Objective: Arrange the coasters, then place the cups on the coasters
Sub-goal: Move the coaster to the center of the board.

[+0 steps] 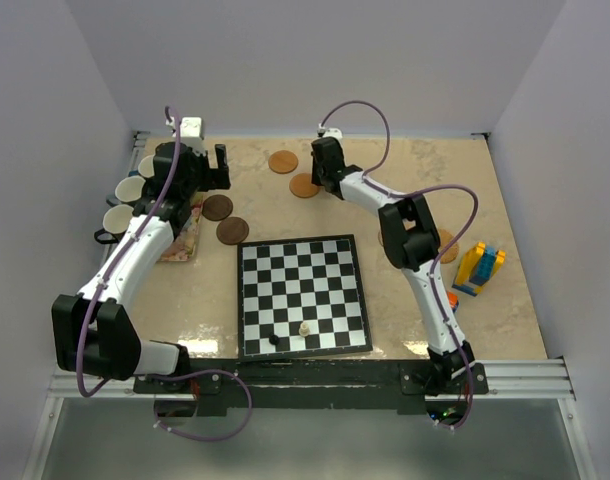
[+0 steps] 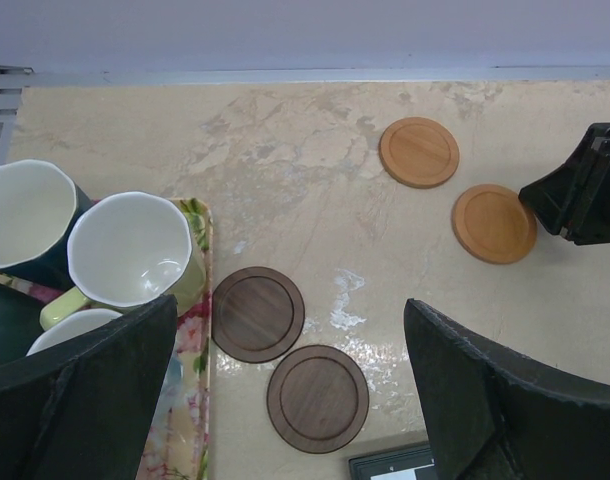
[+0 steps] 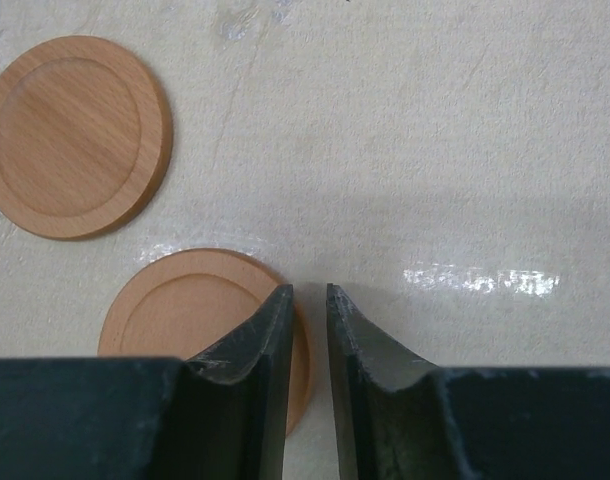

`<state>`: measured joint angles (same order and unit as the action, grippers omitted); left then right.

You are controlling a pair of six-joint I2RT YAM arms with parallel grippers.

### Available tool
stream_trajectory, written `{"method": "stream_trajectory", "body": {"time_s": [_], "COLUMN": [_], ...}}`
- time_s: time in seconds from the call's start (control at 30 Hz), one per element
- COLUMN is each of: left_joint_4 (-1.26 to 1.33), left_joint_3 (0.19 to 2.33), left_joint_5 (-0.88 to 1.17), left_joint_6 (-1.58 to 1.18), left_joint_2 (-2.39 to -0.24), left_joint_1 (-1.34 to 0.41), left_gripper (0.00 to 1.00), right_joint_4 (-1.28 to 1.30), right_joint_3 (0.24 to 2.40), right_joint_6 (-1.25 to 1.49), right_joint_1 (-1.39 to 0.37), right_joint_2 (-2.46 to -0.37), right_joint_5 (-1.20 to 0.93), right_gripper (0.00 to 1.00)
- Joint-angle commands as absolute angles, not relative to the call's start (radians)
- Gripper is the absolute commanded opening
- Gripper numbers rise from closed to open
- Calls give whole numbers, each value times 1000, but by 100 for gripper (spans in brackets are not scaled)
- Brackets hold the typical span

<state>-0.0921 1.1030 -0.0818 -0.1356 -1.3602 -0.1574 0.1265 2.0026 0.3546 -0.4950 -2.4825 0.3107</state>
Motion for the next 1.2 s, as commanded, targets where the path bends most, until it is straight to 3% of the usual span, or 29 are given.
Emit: {"method": "stream_trajectory", "body": {"time_s": [0.0, 0.57, 0.77, 1.17], "left_joint_4": [-58, -55, -55, -55], "left_joint_3": [1114, 1112, 1112, 1114], "left_joint_5": [-72, -38, -34, -35], "left_joint_6": [-149, -166, -166, -167], "left_joint_2": [-1358, -1361, -1361, -1362], "left_joint_1": [-156, -156, -156, -156], "left_gripper": [100, 100, 99, 98], "right_joint_4": [158, 91, 95, 106], "right_joint_3": [1983, 1775, 1799, 1848], "right_joint_6": [334, 293, 291, 348], "right_joint_1": [-469, -474, -476, -477], "right_joint_2": [-2405, -2269, -2304, -2365], "right_joint_5": [206, 52, 61, 94], "right_gripper": [26, 50, 48, 34]}}
